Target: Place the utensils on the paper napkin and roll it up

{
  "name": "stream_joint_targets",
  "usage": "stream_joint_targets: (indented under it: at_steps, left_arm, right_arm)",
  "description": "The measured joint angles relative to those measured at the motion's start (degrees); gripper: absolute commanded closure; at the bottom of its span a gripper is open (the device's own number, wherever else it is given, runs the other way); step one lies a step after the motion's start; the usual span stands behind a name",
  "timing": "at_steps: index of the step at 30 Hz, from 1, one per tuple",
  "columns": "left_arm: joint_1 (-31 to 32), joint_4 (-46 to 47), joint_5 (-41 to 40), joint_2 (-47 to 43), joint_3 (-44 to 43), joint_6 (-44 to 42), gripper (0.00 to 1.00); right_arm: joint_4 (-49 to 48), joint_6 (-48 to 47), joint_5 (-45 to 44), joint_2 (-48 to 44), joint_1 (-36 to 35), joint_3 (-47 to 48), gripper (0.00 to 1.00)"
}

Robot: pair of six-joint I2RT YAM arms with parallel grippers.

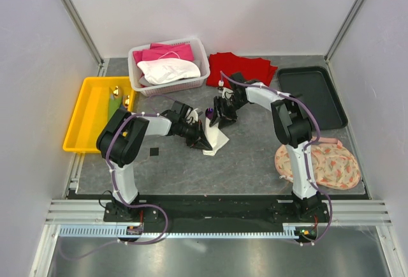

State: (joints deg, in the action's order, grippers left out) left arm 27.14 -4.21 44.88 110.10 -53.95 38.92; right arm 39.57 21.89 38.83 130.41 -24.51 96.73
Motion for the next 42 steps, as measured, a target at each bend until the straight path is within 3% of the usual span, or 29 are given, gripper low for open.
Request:
stream_joint_targets:
  at_steps: [3, 4, 5, 8, 12, 26, 36, 42]
  left_arm:
    - [0.0, 0.0, 0.0, 0.0, 0.0, 0.0, 0.94]
    - [0.0, 0.0, 0.0, 0.0, 0.0, 0.0, 0.94]
    - [0.0, 0.0, 0.0, 0.0, 0.0, 0.0, 0.94]
    - [0.0, 0.0, -0.2, 0.0, 0.0, 0.0, 0.94]
    - [0.0, 0.0, -0.2, 0.0, 0.0, 0.0, 0.94]
    - [0.0, 0.1, -0.1, 0.0, 0.0, 0.0, 0.94]
    - [-0.3, 1.9, 0.2, -1.7, 0.8, 0.0, 0.67]
    - [-4.0, 3.1, 0.2, -6.0, 0.8, 0.0, 0.54]
  right_arm:
    - [0.5, 0.9, -3.2, -0.3, -0.8, 0.3, 0.56]
    - [0.6, 1.0, -4.0, -0.3, -0.9, 0.4, 0.62]
    - [0.7, 1.2, -4.9, -0.3, -1.1, 0.4, 0.73]
    - [0.6, 1.3, -6.4, 0.0, -1.2, 0.3, 0.88]
    - [-0.2, 1.2, -5.4, 0.3, -1.2, 0.3, 0.99]
    - [-6.9, 1.1, 1.4, -0.3, 0.7, -4.3, 1.0]
    - [-12.5, 1.6, 3.4, -1.8, 1.6, -8.4, 1.0]
    - [-15.3, 1.9, 4.5, -2.4, 1.8, -10.4, 1.0]
